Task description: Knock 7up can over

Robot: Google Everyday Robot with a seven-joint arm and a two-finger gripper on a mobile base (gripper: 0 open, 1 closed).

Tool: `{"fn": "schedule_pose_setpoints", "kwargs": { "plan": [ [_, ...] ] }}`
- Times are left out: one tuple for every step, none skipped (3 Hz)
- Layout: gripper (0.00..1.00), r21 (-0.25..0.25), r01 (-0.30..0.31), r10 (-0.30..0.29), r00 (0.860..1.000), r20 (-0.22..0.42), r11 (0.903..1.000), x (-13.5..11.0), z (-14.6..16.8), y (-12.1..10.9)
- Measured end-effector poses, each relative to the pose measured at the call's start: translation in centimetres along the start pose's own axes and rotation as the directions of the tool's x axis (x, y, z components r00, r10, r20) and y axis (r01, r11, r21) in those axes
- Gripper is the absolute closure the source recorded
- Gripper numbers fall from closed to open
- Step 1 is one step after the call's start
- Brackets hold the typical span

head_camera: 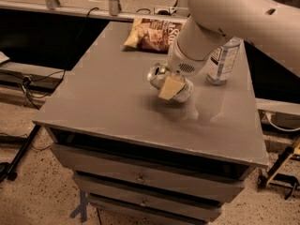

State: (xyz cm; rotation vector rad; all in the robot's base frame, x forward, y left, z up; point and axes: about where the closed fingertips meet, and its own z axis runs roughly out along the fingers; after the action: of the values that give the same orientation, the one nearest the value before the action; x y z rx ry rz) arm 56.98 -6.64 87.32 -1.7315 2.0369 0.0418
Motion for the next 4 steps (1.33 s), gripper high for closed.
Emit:
{"fn": "schedule_pose_setpoints", "kwargs": {
  "plan": [
    [0.36, 0.0, -0.007, 0.007, 1.0, -0.022, 1.0, 0.4, 0.9, 0.1],
    [0.13, -0.001, -0.016, 0.016, 1.0, -0.024, 0.9999, 0.6, 1.3, 0.1],
    [0.0, -0.001, -0.03, 0.03, 1.0, 0.007, 0.9995, 0.4, 1.0, 0.2],
    [0.0, 0.005, -0.06, 0.059, 0.995, 0.082, 0.9982, 0.6, -1.2, -0.2]
  ]
}}
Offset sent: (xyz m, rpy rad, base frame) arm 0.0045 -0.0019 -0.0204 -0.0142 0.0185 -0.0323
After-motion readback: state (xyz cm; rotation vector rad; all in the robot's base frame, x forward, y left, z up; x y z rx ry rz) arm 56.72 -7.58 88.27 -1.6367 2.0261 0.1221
